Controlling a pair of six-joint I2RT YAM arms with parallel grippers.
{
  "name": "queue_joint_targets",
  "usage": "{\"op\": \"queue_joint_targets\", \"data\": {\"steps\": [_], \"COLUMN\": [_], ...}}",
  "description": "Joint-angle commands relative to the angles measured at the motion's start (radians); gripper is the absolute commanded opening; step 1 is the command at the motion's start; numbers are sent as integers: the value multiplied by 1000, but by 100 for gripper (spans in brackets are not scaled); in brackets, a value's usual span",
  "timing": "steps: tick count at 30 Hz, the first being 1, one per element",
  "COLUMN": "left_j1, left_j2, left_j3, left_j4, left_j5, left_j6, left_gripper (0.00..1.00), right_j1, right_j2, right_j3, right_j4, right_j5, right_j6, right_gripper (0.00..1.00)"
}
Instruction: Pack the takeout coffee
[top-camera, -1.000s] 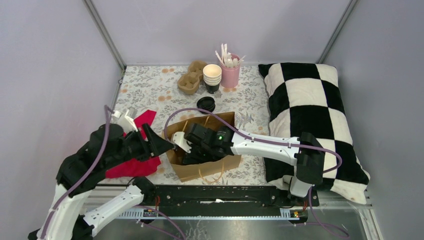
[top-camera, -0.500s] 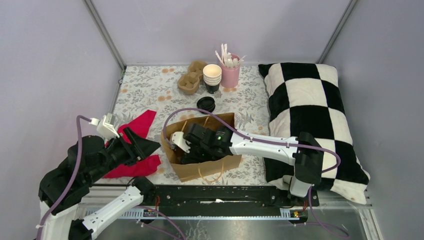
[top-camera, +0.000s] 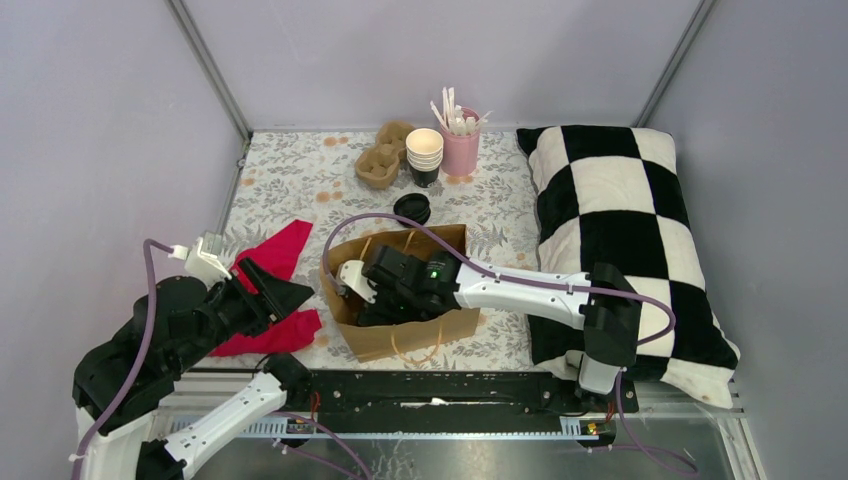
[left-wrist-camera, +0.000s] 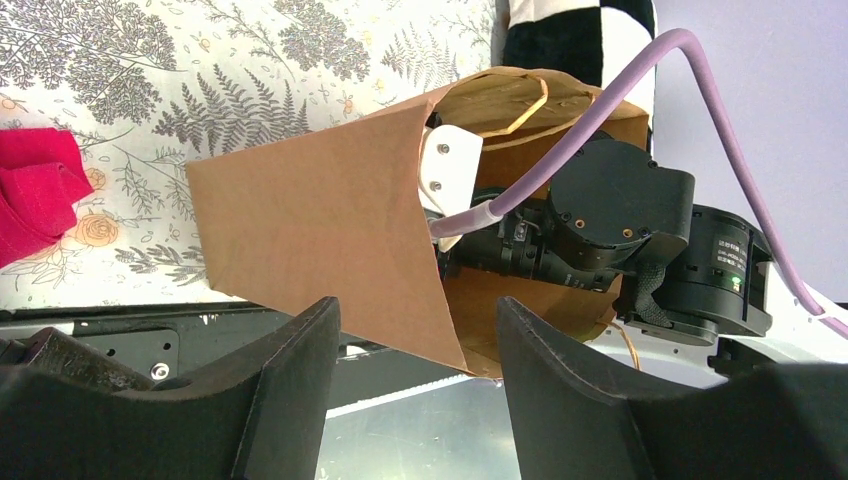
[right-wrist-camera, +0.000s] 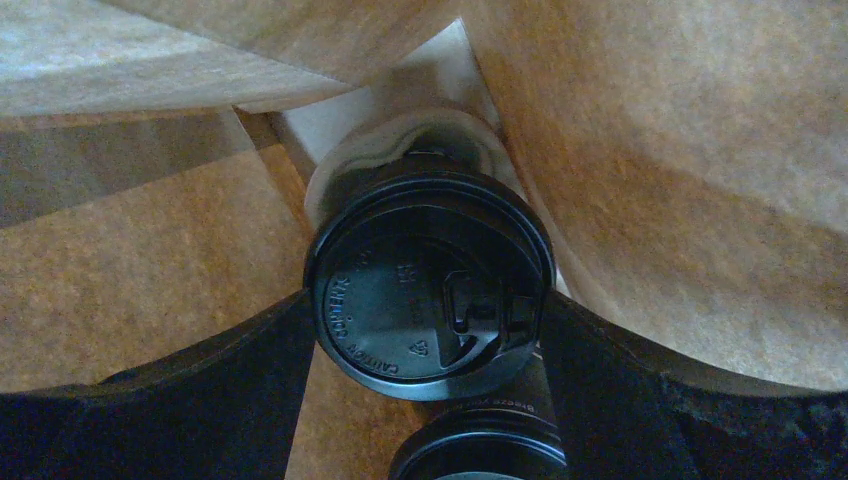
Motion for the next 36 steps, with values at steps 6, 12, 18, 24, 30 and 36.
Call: {"op": "queue_joint_targets", "data": {"steps": [6,12,18,24,30,36], "left_j1": [-3,-3,-3,-2,-3,-3], "left_j2": [-3,-33,-46,-39,-37,-45], "left_j3": [-5,-19,-27,-23,-27,-37], "left_j4": [34,30,29,31,42,49], "left_j5": [9,27,39,38,40,37], "left_j6": [-15,-45,-59,-52,-45,-50], "left_gripper": [62,62,62,62,62,62], "right_j1": [1,1,1,2,2,2], "right_j2": [64,115,145,141,134,130], "right_j3": [-48,-163,-160,8,168,315], "right_j4": [-100,-4,-22,-156,-263,-347], "right_j5": [13,37,61,77,106,119], "right_j6": [31,47,57,58,68,85], "right_gripper": [81,79,77,88,100,100]}}
